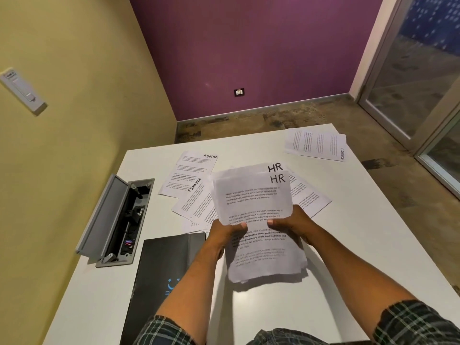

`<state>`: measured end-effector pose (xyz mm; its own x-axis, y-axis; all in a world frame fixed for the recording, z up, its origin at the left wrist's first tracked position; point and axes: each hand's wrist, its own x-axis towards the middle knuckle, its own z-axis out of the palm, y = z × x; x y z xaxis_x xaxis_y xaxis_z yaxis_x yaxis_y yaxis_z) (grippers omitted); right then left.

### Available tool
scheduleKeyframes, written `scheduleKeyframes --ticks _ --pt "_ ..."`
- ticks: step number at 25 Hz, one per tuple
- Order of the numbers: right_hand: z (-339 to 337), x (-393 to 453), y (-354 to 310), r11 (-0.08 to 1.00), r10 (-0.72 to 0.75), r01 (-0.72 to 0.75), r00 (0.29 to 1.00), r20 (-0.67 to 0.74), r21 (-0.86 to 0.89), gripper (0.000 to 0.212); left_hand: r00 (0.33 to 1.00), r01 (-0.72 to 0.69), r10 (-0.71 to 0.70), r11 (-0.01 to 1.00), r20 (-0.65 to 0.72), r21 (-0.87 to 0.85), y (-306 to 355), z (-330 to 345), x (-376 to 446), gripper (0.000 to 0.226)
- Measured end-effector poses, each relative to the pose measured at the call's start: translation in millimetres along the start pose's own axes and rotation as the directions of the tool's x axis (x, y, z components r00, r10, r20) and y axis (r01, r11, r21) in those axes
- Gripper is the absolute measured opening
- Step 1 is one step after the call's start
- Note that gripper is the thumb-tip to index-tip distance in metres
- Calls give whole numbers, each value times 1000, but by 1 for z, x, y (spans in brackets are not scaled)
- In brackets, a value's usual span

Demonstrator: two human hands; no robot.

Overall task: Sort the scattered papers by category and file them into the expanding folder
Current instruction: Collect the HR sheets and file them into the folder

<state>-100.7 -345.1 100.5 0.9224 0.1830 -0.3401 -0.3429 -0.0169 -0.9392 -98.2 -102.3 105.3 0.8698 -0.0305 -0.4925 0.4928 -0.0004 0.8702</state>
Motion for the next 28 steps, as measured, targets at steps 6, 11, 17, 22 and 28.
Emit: scheduleKeyframes --ticks 6,11,17,22,28 --pt "-6 0 -13 985 -141 162 960 -242 67 46 973 -229 229 973 -3 -3 25 11 2 54" --pt "-11 -11 7 984 -139 158 967 -213 77 51 975 -220 221 975 -4 42 1 6 -5 37" --pt "-23 -16 49 995 -15 0 990 -142 -101 34 989 -133 143 958 -21 255 -46 -7 -8 30" --pt "-17 -13 39 995 -41 25 984 -174 -93 28 986 -122 142 972 -88 199 -40 -6 -6 25" --pt "1 -17 38 976 52 -42 998 -43 213 41 997 -48 61 970 48 -238 -30 5 -8 44"
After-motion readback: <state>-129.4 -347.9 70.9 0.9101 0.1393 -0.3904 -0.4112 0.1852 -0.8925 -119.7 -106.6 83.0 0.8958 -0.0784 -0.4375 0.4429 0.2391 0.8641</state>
